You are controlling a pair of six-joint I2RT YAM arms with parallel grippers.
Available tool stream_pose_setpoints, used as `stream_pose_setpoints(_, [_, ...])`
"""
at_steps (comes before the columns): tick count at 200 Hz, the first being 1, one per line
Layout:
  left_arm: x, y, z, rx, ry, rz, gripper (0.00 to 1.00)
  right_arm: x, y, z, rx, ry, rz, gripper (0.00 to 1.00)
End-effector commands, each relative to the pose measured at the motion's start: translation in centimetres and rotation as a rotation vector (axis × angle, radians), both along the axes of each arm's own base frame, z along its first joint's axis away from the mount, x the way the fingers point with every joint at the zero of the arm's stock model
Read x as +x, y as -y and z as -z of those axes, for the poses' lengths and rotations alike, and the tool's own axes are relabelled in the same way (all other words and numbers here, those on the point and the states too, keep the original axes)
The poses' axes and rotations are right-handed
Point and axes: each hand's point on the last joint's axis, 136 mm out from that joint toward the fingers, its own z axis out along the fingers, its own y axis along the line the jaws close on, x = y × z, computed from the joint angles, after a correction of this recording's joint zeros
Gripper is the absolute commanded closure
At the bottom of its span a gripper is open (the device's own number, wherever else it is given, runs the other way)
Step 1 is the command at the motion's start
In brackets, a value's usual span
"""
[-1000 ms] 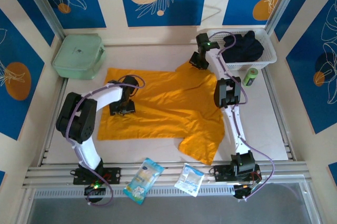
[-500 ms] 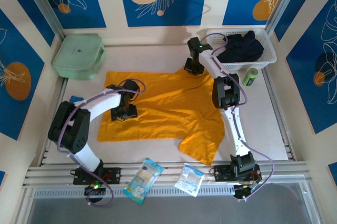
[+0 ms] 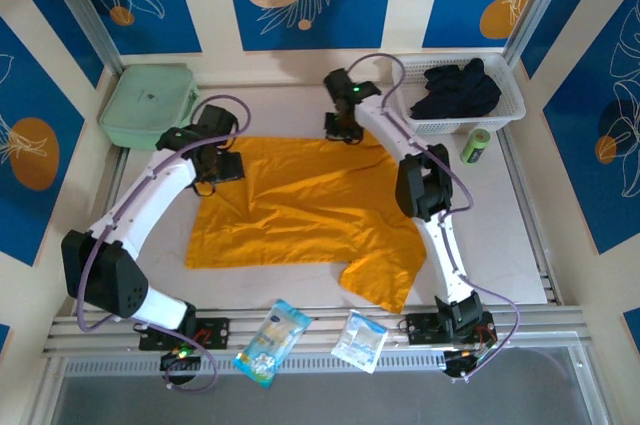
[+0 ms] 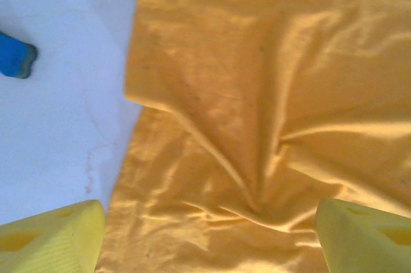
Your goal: Fold and stack the t-shirts
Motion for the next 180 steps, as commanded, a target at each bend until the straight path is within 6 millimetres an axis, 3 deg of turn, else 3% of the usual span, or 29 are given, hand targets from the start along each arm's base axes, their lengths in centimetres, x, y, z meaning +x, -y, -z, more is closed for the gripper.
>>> stream_pose_setpoints(1, [1.4, -1.8, 0.2, 0.005, 0.018, -0.015, 0.18, -2.4, -5.6, 2.7, 0.095, -0.08, -0.148, 0.85])
stream_pose_setpoints(39, [6.6, -2.1, 1.7, -0.061, 0.07, -0.026, 0.25, -3.7, -10.5, 4.5, 0.192, -0.142, -0.222, 0.88])
stream_pose_setpoints(68, [9.6, -3.1, 2.6, -0.075, 0.085, -0.061, 0.27, -5.0, -11.7, 5.5, 0.196, -0.179, -0.227, 0.91])
stream_pose_setpoints(95, [11.9, -4.1, 3.8, -0.064, 0.068, -0.075, 0.28, -7.0, -10.8, 7.2, 0.138, -0.237, -0.201, 0.94])
stream_pose_setpoints(135, [15.6, -4.3, 6.3, -0.061, 0.016, -0.04, 0.31, -10.3, -7.4, 9.2, 0.014, -0.292, -0.177, 0.97])
stream_pose_setpoints(154, [17.4, -4.2, 7.8, -0.068, -0.013, -0.014, 0.33, -11.1, -5.9, 9.5, -0.019, -0.297, -0.179, 0.97])
stream_pose_setpoints(180, [20.0, -3.4, 10.2, -0.093, -0.057, 0.053, 0.41, -11.4, -5.5, 9.7, -0.008, -0.303, -0.187, 0.97])
